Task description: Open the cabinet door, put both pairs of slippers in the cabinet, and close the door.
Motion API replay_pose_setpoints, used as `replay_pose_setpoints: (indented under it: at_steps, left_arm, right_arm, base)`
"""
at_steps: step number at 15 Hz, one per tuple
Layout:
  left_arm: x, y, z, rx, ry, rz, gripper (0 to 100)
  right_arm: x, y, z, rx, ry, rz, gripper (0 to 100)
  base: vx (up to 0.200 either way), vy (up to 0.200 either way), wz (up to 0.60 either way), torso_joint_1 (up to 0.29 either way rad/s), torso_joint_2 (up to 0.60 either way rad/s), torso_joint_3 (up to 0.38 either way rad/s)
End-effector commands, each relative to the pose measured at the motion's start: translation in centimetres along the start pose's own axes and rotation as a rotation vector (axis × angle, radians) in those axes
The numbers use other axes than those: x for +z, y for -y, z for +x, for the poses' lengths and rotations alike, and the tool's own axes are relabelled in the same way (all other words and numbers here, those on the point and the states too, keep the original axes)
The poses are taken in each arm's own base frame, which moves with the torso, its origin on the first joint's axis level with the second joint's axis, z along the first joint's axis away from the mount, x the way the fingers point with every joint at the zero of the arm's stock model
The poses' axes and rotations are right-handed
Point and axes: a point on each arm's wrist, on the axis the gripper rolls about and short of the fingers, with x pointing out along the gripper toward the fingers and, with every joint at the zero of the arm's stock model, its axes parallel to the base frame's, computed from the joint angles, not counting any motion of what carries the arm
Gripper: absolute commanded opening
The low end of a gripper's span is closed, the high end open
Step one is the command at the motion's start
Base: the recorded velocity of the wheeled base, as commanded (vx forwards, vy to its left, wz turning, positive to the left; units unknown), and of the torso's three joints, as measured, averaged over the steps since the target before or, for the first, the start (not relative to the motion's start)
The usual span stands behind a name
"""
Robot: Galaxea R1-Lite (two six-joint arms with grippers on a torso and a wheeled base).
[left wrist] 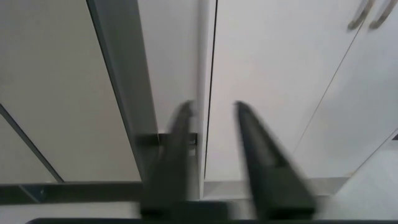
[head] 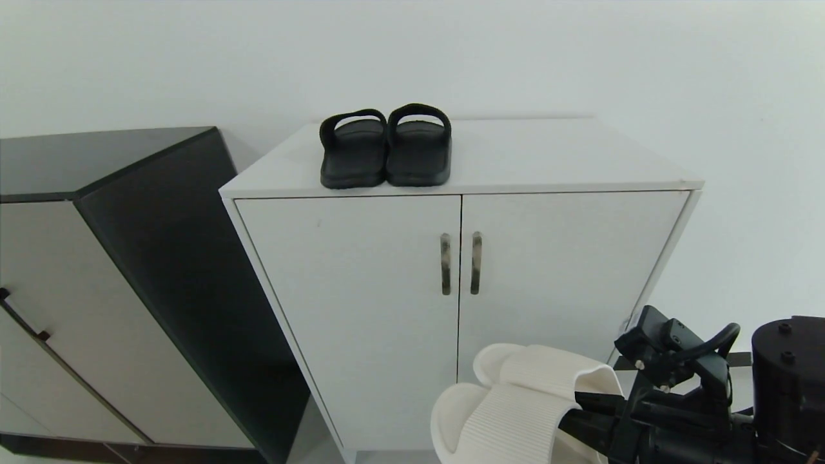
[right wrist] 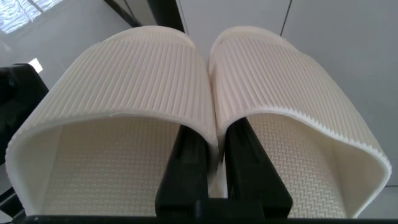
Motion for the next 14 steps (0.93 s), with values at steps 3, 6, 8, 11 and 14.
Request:
replay_pose_setpoints:
  at_steps: [3,6,8,11,14]
  left_arm:
    - [0.01,0.00,0.01,0.000,0.000,-0.001,100]
    - [0.01,0.00,0.01,0.000,0.000,0.002,100]
    - [0.01,0.00,0.01,0.000,0.000,0.004,100]
    - [0.00,0.01,0.01,-0.003,-0.002,0.016,100]
    - [0.00,0.03,0.02,-0.014,-0.003,0.041,100]
  right_arm:
    - [-0.46,-0.19,0.04,0.009,-0.018,-0.003,0]
    - [-0.55,-0.19,-0.12,0.009,-0.018,-0.003,0]
    - [-0.82,-0.20,-0.17,0.010,-0.028,-0.004,0]
    - [-0.89,-0.20,-0.36,0.010,-0.026,-0.003,0]
    - [-1.05,-0.19,-0.39,0.011,-0.031,-0.003,0]
  base:
    - [0.000,0.000,0.00,-0.123,0.46,0.336]
    - [0.000,0.000,0.00,-0.092,0.45,0.364]
    - [0.000,0.000,0.00,-0.051,0.44,0.383]
    - [0.000,0.000,0.00,-0.023,0.36,0.339]
    - [0.000,0.000,0.00,0.004,0.10,0.085]
